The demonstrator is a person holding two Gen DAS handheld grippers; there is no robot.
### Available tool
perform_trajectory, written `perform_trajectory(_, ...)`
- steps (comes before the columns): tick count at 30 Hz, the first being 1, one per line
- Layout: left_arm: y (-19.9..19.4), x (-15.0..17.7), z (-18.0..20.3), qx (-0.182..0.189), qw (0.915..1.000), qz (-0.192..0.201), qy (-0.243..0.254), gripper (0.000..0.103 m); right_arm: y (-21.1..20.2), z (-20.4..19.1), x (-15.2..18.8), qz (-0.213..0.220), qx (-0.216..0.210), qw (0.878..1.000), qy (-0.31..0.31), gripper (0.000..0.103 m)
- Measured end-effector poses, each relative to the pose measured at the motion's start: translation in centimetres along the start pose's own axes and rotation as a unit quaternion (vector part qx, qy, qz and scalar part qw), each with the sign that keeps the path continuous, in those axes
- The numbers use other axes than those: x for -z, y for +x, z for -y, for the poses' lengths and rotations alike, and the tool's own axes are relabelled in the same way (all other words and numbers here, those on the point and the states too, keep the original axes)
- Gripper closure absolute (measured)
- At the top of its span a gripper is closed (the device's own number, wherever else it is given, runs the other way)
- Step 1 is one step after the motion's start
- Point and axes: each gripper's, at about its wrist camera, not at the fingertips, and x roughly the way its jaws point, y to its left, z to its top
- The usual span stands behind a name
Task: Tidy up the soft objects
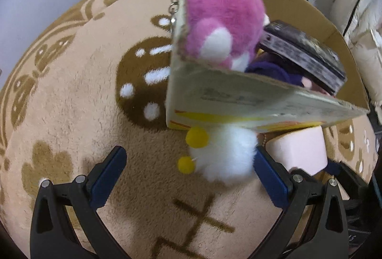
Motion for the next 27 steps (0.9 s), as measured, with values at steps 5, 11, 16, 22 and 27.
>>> perform_trajectory(5, 0.5, 0.0, -0.1, 0.011, 0.9999, 0.000, -0.006, 0.000, 0.6, -0.2, 0.3, -0.007, -0.003, 1.000, -0.006, 0.029)
perform_trajectory(11, 1.5, 0.3, 0.4, 0.015, 0.9999, -0.008, 0.000, 0.000, 0.9, -0.7, 0.4, -0.012, 0.005, 1.000, -0.019, 0.041)
perform_trajectory(16, 1.8, 0.6, 0.8, 0.014, 0.9999, -0.008, 0.003, 0.001, 1.1, -0.4, 0.3, -0.014, 0.007, 1.000, -0.014, 0.043)
perform_trajectory(22, 1.8, 0.5, 0.4, 0.029, 0.9995, -0.010, -0.011, 0.011, 0.9, -0.1, 0.7, -0.011, 0.008, 1.000, -0.008, 0.045)
perform_trajectory(27, 1.0, 0.9, 0.5, 0.040, 0.9992, -0.003, 0.005, 0.030, -0.2, 0.0, 0.5, -0.003, 0.012, 1.000, -0.004, 0.053)
